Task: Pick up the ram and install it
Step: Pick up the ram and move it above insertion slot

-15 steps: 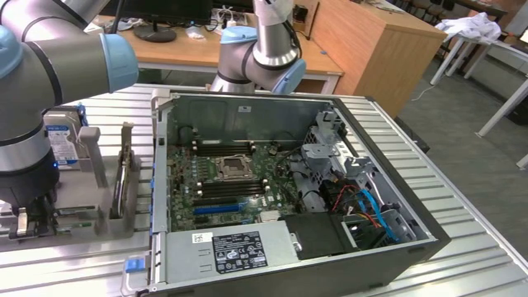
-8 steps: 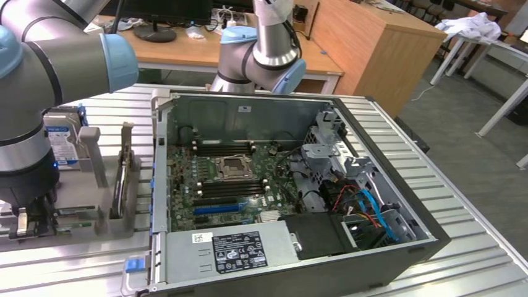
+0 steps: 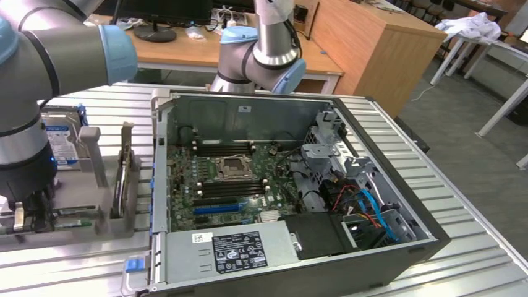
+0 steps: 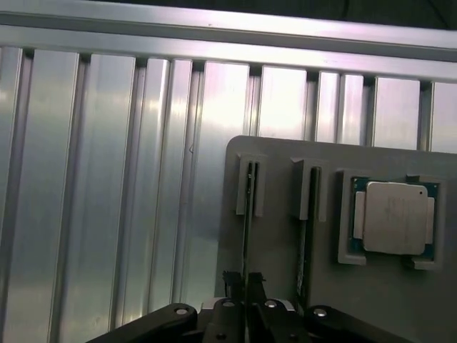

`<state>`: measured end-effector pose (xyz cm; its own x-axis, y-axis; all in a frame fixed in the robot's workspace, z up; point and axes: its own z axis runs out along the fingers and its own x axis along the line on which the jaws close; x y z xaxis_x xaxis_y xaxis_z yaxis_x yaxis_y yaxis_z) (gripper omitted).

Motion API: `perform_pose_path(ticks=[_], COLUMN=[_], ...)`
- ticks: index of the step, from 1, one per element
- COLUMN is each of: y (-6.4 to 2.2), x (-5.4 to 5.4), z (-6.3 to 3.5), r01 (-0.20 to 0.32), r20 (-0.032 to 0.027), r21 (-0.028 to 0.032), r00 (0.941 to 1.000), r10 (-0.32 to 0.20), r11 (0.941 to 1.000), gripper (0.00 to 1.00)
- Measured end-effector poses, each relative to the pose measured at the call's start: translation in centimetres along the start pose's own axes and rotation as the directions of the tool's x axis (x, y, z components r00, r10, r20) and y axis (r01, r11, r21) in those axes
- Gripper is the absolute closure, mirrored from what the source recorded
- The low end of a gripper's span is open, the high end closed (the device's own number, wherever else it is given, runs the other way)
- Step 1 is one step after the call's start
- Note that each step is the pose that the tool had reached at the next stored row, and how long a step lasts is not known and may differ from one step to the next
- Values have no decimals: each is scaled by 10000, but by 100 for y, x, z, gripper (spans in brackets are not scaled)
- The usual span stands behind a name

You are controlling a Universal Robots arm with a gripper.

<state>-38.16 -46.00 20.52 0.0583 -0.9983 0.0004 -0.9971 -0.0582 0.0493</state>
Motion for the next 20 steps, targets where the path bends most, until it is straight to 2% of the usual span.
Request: perform_pose_path(ticks=[12,20], y=[27,38], x=[0,0], z=[-538,-782], r01=[0,0], r20=[0,-24], r21=[0,-2], r00=[10000,10000], r10=[0,0], r11=[10000,10000], gripper=[86,86])
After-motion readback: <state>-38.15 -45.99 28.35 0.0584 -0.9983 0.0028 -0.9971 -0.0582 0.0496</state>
